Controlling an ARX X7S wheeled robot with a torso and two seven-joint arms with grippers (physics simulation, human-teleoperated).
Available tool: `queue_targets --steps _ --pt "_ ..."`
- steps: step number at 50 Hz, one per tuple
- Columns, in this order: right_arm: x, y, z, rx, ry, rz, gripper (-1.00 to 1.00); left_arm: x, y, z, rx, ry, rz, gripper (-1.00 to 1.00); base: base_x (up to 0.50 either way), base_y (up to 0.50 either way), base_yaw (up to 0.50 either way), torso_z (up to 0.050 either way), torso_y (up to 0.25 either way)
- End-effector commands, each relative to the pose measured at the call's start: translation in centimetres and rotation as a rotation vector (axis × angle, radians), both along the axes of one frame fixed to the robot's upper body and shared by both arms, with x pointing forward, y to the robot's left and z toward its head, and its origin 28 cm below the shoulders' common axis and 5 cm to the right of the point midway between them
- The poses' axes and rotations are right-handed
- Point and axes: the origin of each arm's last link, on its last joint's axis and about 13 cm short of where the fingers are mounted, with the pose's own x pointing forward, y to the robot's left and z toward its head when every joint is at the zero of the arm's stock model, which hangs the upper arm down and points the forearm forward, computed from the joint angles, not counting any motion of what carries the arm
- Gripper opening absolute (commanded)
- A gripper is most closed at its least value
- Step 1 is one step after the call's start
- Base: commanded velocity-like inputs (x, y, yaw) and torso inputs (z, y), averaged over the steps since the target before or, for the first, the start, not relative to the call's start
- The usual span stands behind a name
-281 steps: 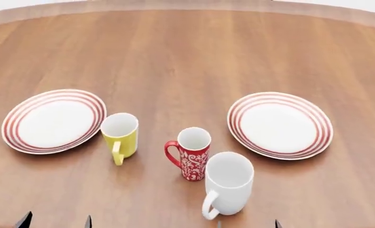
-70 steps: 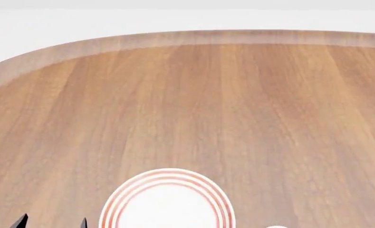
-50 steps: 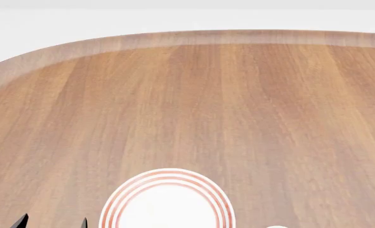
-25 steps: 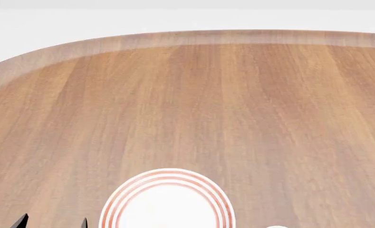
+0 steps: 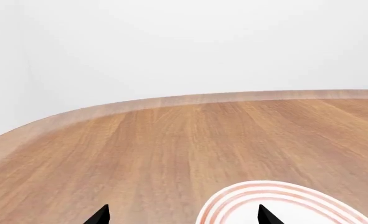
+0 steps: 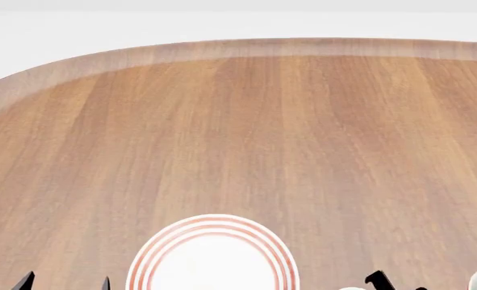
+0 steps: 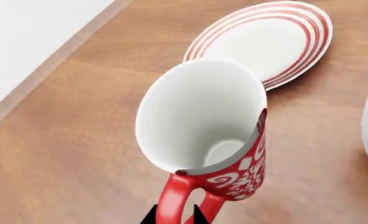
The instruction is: Put the red mug on the left plate.
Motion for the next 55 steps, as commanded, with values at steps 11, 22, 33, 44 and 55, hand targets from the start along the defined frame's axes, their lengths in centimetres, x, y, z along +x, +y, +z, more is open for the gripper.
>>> queue_targets --steps 11,22,33,44,55 --pt "-3.5 3.4 3.7 -0.097 -0.24 0.288 -1.0 0.0 0.0 -0.1 0.001 0.0 0.003 1.0 0.0 0.0 0.0 0.0 0.0" --pt "-5.1 5.2 4.6 -0.142 -0.35 0.484 -1.0 -0.1 0.2 0.1 -0.004 -0.002 0.006 1.0 0.0 0.0 0.0 0.0 0.0" --pt "-6.4 6.6 4.6 -0.172 -0.414 0.63 -1.0 0.0 0.2 0.1 -0.003 -0.004 0.008 1.0 0.0 0.0 0.0 0.0 0.0" --pt "-8.0 8.2 4.4 -0.178 -0.488 0.803 -1.0 -0.1 0.2 0.2 -0.002 -0.007 0.009 1.0 0.0 0.0 0.0 0.0 0.001" --pt "-7.9 9.5 2.9 -0.219 -0.457 0.91 -1.0 -0.1 0.2 0.2 0.0 -0.008 0.007 1.0 0.0 0.0 0.0 0.0 0.0"
